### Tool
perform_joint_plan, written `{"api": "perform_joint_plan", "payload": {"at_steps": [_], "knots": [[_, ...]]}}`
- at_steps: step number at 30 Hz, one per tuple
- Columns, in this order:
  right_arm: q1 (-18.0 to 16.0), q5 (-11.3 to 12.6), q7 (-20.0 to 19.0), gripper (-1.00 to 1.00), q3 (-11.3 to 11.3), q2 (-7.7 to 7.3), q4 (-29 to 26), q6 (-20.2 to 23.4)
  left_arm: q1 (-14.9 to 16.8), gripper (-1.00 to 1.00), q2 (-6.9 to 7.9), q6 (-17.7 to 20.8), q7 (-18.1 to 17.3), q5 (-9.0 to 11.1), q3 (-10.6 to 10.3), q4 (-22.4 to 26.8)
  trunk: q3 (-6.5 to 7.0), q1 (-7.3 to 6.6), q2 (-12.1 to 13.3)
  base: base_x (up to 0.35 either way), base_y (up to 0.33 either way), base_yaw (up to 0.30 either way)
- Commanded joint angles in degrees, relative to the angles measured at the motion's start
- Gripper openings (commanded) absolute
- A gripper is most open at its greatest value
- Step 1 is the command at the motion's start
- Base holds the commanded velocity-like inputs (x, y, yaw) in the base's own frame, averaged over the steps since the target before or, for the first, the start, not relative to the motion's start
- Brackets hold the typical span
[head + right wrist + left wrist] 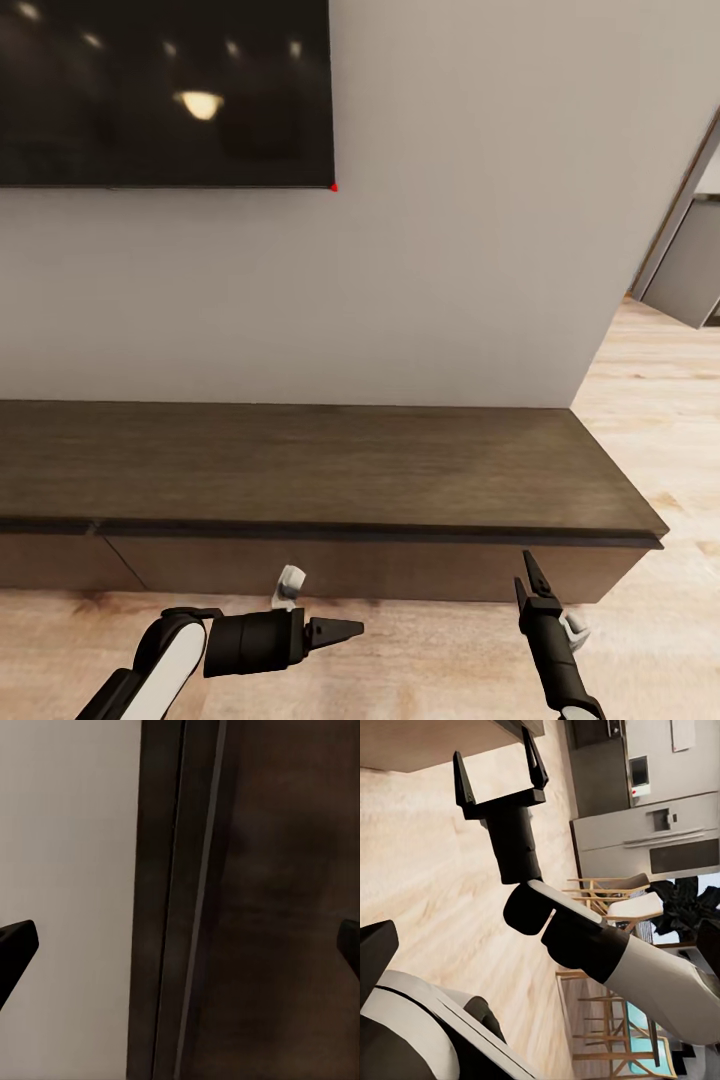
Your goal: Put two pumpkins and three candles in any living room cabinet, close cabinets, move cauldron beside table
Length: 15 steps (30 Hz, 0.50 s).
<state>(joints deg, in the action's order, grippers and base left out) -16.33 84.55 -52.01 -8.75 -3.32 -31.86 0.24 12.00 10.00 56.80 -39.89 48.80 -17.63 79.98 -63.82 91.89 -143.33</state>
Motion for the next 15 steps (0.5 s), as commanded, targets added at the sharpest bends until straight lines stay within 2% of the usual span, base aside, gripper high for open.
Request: {"api": "perform_joint_plan", "payload": {"at_steps": [1, 8, 15], "knots": [[-0.05, 0.44, -0.2, 1.0, 0.14, -0.02, 0.04, 0.03, 0.04, 1.0, 0.03, 0.24, -0.1, 0.07, -0.04, 0.0, -0.05, -0.01, -0.02, 0.0, 0.0, 0.0], [-0.03, 0.44, -0.05, 1.0, 0.08, -0.02, 0.11, 0.02, 0.04, 1.0, 0.03, 0.24, -0.1, 0.11, -0.04, -0.06, -0.05, -0.01, -0.02, 0.001, 0.0, 0.0], [-0.05, 0.44, 0.38, 1.0, 0.05, -0.02, 0.2, -0.04, 0.04, 1.0, 0.02, 0.24, -0.1, 0.07, -0.04, -0.09, -0.05, -0.01, -0.02, 0.122, 0.0, 0.0]]}}
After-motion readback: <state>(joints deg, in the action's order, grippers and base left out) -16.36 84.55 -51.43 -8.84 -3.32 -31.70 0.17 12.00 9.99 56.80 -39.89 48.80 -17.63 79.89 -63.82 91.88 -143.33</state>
